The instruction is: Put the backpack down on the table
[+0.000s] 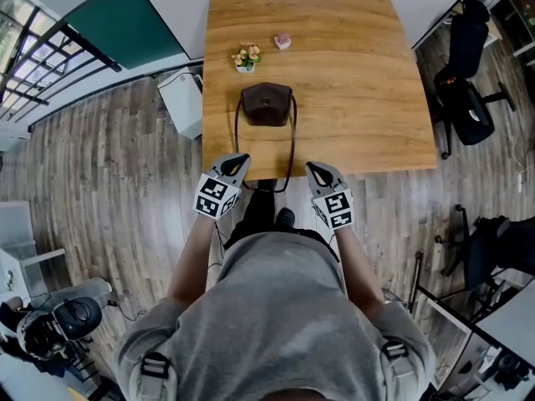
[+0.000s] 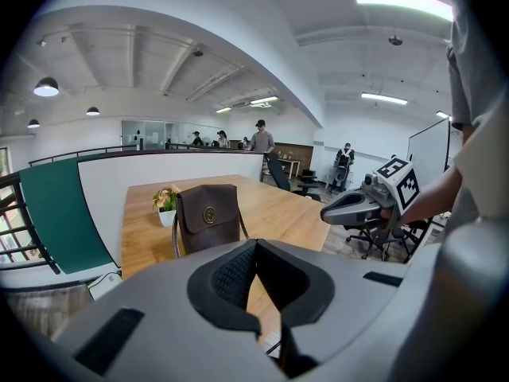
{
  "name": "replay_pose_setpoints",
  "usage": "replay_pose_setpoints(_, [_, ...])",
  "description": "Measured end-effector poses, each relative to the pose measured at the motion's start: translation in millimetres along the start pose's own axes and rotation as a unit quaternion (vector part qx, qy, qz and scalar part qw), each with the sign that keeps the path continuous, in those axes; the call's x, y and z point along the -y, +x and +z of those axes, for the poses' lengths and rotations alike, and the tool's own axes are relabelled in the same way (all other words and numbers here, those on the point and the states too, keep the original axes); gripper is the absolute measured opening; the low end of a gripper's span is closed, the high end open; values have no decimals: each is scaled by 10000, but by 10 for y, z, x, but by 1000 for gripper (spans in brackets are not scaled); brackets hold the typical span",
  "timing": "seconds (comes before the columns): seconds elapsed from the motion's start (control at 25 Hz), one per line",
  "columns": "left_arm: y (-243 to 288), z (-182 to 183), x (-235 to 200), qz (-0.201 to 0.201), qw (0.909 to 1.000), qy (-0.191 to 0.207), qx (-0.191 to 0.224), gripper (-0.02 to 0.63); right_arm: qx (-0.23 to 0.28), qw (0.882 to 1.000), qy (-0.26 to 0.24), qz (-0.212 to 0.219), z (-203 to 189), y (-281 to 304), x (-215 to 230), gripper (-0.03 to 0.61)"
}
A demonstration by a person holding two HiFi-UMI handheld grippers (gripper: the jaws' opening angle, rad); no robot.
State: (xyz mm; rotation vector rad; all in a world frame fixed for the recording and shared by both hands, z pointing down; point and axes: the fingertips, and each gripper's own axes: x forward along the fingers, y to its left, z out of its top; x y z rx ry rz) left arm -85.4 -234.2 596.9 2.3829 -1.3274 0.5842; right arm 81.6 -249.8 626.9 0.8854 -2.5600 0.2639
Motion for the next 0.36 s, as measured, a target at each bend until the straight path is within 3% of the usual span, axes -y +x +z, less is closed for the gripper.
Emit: replay_pose_setpoints(0.36, [-169,-180,104,179,9997,-115,-91,18,-49,9999,-95,120,-99,-83,-74,5])
